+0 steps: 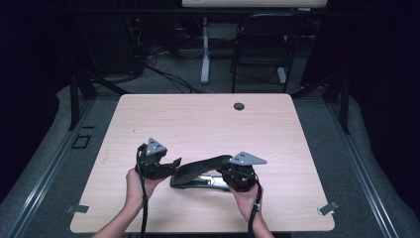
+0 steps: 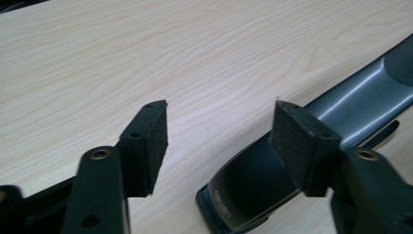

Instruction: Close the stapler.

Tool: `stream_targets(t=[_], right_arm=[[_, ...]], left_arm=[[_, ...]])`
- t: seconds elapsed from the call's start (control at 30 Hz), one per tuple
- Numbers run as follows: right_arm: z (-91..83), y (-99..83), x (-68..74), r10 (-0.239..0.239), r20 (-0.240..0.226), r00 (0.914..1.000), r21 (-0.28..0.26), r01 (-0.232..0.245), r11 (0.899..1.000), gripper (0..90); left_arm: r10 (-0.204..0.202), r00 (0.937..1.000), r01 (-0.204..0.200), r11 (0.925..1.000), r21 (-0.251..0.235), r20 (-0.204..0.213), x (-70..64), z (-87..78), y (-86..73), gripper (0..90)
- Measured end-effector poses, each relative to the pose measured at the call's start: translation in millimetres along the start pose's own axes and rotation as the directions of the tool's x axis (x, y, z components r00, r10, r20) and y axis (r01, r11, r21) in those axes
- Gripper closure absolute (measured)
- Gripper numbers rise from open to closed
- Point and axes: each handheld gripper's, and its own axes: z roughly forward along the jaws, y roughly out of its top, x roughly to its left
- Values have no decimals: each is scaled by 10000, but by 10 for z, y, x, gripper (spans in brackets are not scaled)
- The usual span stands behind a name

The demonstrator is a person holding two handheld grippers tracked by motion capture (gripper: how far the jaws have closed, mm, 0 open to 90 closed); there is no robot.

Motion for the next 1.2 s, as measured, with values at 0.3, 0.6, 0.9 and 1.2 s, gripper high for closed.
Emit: stream_targets(t=[0.3,0.6,0.9,1.2], right_arm=[[13,-118,-68,229,125,9997,172,-231,9996,900],[31,-222,-115,443,246,9987,322,-450,9985,900],[68,-326,-174,728,230,9971,418,-737,9964,900],[107,-412,-216,1044,301,9941,634,-1061,9923,895]], left_arm=[[-260,9990,271,9992,304,-352,167,-113,-181,315],[-570,9969,589,9977,334,-540,284,-149,-248,309],[-586,9970,606,9974,379,-513,302,-137,-255,309],[-555,9973,576,9974,430,-482,299,-127,-258,309]])
